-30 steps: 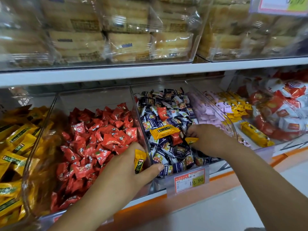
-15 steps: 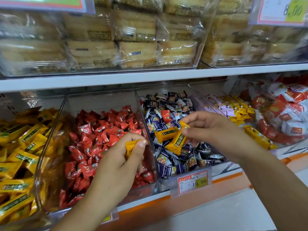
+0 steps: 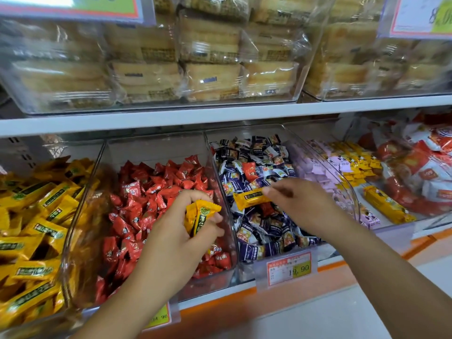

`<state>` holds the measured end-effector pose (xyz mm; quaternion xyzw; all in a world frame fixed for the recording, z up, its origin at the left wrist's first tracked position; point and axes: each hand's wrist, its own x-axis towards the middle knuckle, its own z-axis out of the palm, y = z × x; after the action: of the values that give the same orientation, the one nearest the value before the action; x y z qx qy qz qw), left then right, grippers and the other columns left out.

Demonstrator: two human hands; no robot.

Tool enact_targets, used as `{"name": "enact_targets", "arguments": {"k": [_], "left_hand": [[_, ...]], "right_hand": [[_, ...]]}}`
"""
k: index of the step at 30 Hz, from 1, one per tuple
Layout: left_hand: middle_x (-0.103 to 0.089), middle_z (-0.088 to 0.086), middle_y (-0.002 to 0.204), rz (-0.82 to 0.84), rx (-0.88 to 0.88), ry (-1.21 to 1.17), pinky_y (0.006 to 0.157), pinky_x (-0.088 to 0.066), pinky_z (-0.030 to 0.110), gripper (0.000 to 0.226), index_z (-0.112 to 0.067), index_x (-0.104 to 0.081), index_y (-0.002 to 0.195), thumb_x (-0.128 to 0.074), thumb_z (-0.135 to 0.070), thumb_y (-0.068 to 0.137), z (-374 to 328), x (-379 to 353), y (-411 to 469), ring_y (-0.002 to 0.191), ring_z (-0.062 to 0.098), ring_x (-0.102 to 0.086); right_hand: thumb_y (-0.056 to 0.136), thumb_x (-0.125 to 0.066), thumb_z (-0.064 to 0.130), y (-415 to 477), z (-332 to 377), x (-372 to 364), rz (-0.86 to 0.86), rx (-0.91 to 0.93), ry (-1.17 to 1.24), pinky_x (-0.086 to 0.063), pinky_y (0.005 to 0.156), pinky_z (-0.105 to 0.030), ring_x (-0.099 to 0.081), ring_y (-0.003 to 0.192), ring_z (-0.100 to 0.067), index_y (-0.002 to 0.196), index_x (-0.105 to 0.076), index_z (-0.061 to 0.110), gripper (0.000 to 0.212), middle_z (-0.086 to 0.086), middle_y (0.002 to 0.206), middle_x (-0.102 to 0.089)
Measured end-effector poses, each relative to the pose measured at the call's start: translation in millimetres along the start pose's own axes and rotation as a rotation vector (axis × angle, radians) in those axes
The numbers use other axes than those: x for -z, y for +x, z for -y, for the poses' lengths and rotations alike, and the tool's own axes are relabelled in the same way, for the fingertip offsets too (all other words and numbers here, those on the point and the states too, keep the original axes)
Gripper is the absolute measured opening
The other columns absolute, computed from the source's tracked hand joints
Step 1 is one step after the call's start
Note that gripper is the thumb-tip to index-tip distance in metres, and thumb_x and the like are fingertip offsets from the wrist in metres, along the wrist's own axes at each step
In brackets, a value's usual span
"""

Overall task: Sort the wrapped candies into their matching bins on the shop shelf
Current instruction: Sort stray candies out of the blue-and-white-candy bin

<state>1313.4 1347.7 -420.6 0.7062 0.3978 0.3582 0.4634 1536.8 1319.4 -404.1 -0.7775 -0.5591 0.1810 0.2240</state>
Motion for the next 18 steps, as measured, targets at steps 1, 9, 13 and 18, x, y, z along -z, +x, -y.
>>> {"name": "enact_targets", "arguments": {"k": [1, 9, 13, 18], "left_hand": [[-0.070, -0.003, 0.084, -0.005, 0.015, -0.011, 0.066, -0.053, 0.059, 0.018, -0.038, -0.056, 0.089, -0.061, -0.022, 0.085, 0, 0, 1, 0.075, 0.029, -0.068], [-0.058, 0.026, 0.082, -0.054, 0.052, 0.003, 0.058, -0.047, 0.062, 0.029, -0.035, -0.056, 0.096, -0.058, -0.010, 0.083, -4, 4, 3, 0.061, 0.048, -0.051], [-0.058, 0.019, 0.077, -0.071, 0.045, 0.020, 0.060, -0.049, 0.060, 0.032, -0.042, -0.057, 0.094, -0.064, -0.012, 0.085, -5, 4, 3, 0.065, 0.047, -0.054], [-0.061, 0.021, 0.080, -0.041, 0.024, 0.049, 0.066, -0.052, 0.061, 0.023, -0.045, -0.056, 0.099, -0.068, -0.032, 0.084, -5, 4, 1, 0.068, 0.046, -0.060]], "right_hand": [[0.093, -0.054, 0.046, 1, 0, -6, 0.002, 0.006, 0.030, -0.049, 0.073, -0.027, -0.062, 0.085, -0.009, 0.104, -0.068, 0.024, 0.029, 0.004, 0.094, -0.068], [0.090, -0.066, 0.029, 3, 6, -8, 0.011, -0.077, 0.420, -0.042, 0.069, -0.012, -0.061, 0.093, 0.000, 0.099, -0.067, 0.028, 0.009, 0.011, 0.102, -0.068], [0.090, -0.062, 0.042, 0, 10, -11, 0.175, -0.035, 0.260, -0.041, 0.076, -0.013, -0.057, 0.099, 0.000, 0.117, -0.063, 0.030, 0.029, 0.013, 0.111, -0.062], [0.086, -0.070, 0.036, -4, 8, -10, 0.223, -0.009, 0.289, -0.046, 0.080, -0.016, -0.061, 0.091, 0.001, 0.107, -0.070, 0.030, 0.021, 0.015, 0.098, -0.066]]}}
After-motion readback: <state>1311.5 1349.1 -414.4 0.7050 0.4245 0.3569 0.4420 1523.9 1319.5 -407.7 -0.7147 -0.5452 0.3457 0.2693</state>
